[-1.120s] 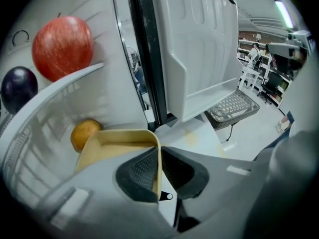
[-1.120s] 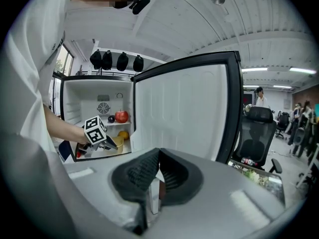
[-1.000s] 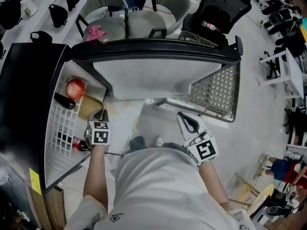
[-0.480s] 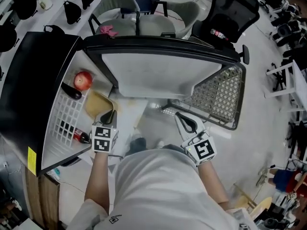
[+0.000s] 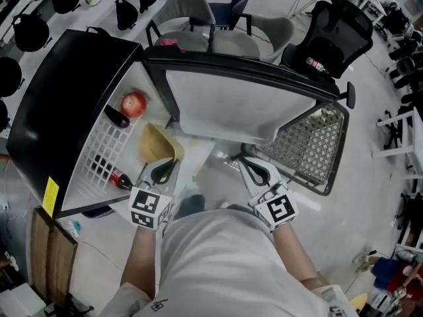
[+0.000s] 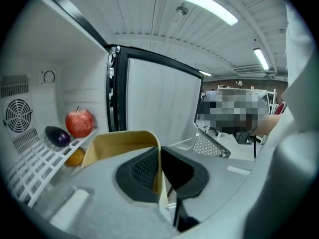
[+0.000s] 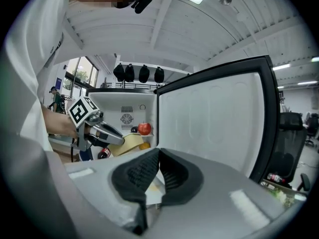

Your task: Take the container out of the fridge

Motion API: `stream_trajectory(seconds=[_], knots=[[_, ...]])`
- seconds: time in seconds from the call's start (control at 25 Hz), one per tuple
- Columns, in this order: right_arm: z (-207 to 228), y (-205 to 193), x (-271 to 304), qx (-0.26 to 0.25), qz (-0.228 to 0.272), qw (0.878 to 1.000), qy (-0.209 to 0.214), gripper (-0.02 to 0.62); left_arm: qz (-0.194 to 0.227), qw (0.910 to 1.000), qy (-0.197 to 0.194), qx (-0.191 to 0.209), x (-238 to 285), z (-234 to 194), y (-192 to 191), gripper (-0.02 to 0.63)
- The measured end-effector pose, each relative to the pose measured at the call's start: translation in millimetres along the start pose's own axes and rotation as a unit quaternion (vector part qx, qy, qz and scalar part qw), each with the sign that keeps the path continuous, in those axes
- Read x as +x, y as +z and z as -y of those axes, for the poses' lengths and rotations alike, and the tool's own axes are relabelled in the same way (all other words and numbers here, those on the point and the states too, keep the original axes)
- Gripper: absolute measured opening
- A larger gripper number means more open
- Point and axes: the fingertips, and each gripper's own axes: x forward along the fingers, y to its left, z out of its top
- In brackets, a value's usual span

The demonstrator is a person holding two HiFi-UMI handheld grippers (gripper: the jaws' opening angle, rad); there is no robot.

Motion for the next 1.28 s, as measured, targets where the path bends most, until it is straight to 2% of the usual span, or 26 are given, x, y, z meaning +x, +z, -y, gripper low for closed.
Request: stream_trajectory(seconds=[0.24,0.68,1.0,1.28], knots=[[-18,19,9,-0.009,0.019,0.999,0.033,0.003,0.091,0.9955,-0.014,-0.022,-30,15,30,0.024],[-56,39,23,-0.017,0.039,0.995,0.085,0.003,0.18,0.9829,-0.001,-0.037,-77,21,45,0.025],[-78,43,27,-0.025,0.045,0.992,0.112,0.003,0.207,0.9774,0.0,-0.04,-94,23,40,0.025],[-92,43,30,-0.031,0.044,0.99,0.128,0.003,0.213,0.9763,-0.005,-0.04,-100,24,36,0.025]])
